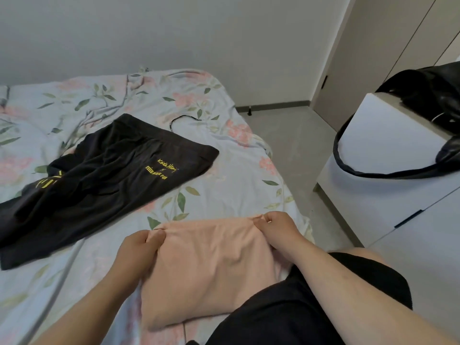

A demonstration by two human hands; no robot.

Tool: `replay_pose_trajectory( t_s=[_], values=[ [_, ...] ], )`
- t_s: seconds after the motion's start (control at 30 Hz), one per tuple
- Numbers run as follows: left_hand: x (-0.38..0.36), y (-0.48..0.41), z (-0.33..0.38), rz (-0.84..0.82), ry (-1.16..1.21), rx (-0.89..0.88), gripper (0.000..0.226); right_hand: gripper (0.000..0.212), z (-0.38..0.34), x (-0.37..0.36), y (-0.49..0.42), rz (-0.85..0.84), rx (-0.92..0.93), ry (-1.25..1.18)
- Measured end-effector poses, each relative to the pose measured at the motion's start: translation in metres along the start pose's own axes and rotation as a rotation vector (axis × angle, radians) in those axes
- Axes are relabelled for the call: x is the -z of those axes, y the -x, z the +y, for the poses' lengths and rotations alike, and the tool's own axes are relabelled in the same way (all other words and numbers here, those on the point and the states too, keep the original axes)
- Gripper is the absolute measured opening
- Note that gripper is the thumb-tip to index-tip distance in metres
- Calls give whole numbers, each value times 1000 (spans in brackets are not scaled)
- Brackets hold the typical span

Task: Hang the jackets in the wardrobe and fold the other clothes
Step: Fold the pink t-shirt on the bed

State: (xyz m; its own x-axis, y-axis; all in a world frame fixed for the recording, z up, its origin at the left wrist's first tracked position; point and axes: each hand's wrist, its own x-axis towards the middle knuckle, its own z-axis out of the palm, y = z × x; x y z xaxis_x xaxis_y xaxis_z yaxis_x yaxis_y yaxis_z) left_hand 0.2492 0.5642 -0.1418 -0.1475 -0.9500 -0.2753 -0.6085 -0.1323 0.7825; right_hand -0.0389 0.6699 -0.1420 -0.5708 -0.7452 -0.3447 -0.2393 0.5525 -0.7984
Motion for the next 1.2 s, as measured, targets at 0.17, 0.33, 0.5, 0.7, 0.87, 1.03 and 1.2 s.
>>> replay_pose_trajectory(
  t_s=[0.17,0.33,0.5,0.7,0.87,1.03,1.2],
  values=[
    [-8,1,5,258,-338,-460,16,26,3,-15,-6,70,106,157],
    [-34,33,-9,-121,-697,-996,58,63,2,-33,25,-165,620,683],
    [-55,10,-23,-200,-845,-670,84,74,19,-42,13,-414,586,1069],
    [-62,-6,-27,-207,-866,-692,76,78,31,-48,-12,-436,595,1146],
    [-62,-10,-25,-231,-824,-666,76,80,33,-48,-19,-421,601,1119],
    [-56,3,-20,-32,-649,-608,67,79,28,-43,-14,-312,558,945],
    [-39,32,-34,170,-480,-179,67,68,26,-35,8,-272,424,854]
  ],
)
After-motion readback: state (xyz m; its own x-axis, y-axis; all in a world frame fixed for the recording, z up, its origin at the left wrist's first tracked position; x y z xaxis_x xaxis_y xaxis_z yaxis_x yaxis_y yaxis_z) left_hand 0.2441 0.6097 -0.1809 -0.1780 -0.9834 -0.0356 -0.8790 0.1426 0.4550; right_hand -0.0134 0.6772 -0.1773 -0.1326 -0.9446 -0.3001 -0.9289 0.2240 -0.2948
